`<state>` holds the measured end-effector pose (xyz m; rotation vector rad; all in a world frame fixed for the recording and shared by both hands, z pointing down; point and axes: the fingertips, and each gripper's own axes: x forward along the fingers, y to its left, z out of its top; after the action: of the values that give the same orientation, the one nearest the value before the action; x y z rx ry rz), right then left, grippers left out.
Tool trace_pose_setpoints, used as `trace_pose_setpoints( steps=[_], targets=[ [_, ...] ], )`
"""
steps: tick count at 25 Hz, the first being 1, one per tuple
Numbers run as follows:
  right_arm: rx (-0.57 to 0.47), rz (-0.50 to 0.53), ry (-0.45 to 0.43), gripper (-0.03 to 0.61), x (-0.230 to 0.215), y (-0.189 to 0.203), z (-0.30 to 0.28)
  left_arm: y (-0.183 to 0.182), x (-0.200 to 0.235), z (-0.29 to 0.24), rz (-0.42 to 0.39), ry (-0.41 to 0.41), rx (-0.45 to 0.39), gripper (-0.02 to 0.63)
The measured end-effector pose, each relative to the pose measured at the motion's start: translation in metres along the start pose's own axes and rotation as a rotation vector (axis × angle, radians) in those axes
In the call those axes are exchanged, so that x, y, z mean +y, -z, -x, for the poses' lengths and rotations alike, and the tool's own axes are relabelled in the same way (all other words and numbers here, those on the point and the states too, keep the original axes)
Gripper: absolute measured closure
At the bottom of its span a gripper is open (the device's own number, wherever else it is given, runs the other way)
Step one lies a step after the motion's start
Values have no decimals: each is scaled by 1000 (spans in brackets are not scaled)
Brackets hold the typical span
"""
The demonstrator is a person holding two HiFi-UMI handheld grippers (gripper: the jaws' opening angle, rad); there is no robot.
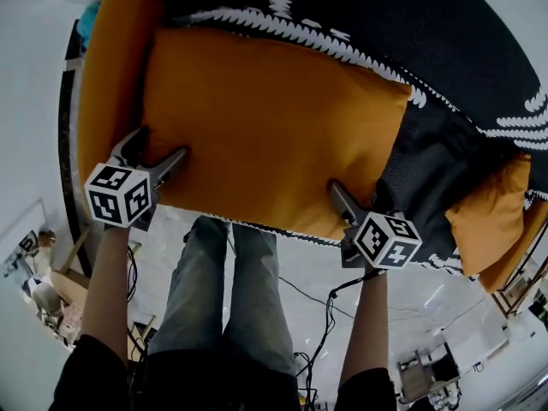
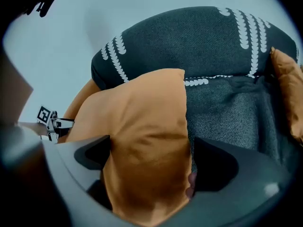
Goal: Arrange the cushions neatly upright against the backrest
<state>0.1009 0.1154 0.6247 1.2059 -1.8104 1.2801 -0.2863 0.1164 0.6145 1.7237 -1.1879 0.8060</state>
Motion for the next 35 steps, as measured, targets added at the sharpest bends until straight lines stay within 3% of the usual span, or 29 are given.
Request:
trace_pose_setpoints(
  steps=[4, 8, 10, 19, 24, 28, 35],
  targets=[
    [57, -6, -46, 4, -1, 0, -11, -1, 3, -6, -20, -14, 39, 140],
    [76, 3, -72, 11, 1, 2, -15, 1, 5, -13, -1, 35, 56, 118],
    [83, 6, -86, 46, 4, 1, -17, 1, 4, -17, 1, 62, 55, 120],
    [58, 81, -61, 208, 22, -4, -8, -7, -14, -7, -113, 28, 17, 363],
    [-17, 162, 1, 276, 33, -13, 14, -17, -22, 13, -159, 0, -52, 478],
    [-89, 197, 35, 301, 44, -21, 33, -25, -27, 30, -182, -40, -112, 517],
    [-255, 251, 85, 301, 62, -56, 76, -68, -39, 71, -210, -33, -239, 522]
  ],
)
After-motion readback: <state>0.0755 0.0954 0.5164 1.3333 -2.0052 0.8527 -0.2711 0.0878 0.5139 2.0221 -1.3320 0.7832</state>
